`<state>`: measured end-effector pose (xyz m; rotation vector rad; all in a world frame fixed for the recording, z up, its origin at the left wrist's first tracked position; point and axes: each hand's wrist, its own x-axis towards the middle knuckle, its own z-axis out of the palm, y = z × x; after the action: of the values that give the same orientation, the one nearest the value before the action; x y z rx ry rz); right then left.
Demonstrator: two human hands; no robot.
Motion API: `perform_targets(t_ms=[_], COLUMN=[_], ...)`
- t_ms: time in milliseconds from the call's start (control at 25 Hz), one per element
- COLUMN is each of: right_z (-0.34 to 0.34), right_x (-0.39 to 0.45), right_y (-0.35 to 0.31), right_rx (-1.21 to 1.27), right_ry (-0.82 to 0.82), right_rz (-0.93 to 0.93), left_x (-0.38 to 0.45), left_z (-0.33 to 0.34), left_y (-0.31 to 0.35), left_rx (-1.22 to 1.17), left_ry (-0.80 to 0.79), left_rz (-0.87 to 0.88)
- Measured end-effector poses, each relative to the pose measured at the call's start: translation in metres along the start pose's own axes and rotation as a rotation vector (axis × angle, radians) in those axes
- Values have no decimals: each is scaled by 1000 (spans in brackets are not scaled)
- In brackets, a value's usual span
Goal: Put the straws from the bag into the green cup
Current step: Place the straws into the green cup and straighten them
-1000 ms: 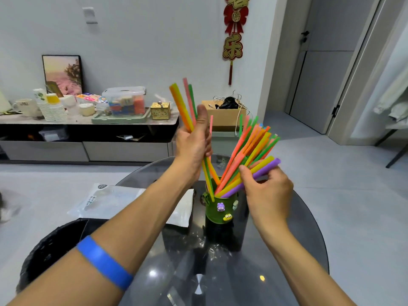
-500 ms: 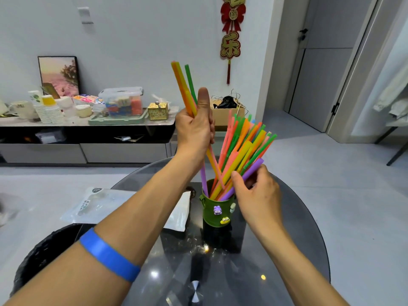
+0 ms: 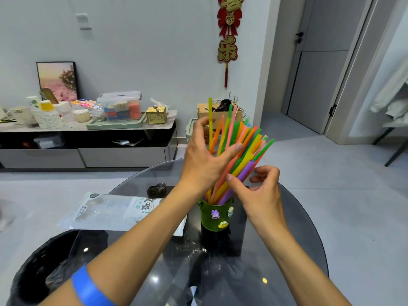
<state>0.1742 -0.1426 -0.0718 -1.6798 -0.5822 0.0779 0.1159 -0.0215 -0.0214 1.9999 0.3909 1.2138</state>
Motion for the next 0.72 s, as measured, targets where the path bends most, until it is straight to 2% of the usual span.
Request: perform_targets(t_ms=[80, 120, 240, 280, 400, 520, 720], right_z=[0, 2, 9, 11, 12, 15, 25], right_x=[5, 8, 20, 23, 37, 45, 43], right_y=[2, 6, 13, 14, 11, 12, 17], right_rx=[168, 239, 381, 410, 445, 474, 524], right_ry=[-100, -161, -365, -436, -552, -612, -577], right_rz=[55, 74, 101, 92, 33, 18, 58], left_x=[-12, -18, -26, -23, -2, 16, 16], left_z=[-11, -16, -23, -24, -24, -26, -30], left_y=[-8, -16, -33, -38, -35, -38, -52], left_rx=[132, 114, -143, -220, -337, -382, -340], left_ry=[12, -59, -281, -321, -479, -704, -812], left_rz=[45, -39, -473, -537, -549, -511, -510])
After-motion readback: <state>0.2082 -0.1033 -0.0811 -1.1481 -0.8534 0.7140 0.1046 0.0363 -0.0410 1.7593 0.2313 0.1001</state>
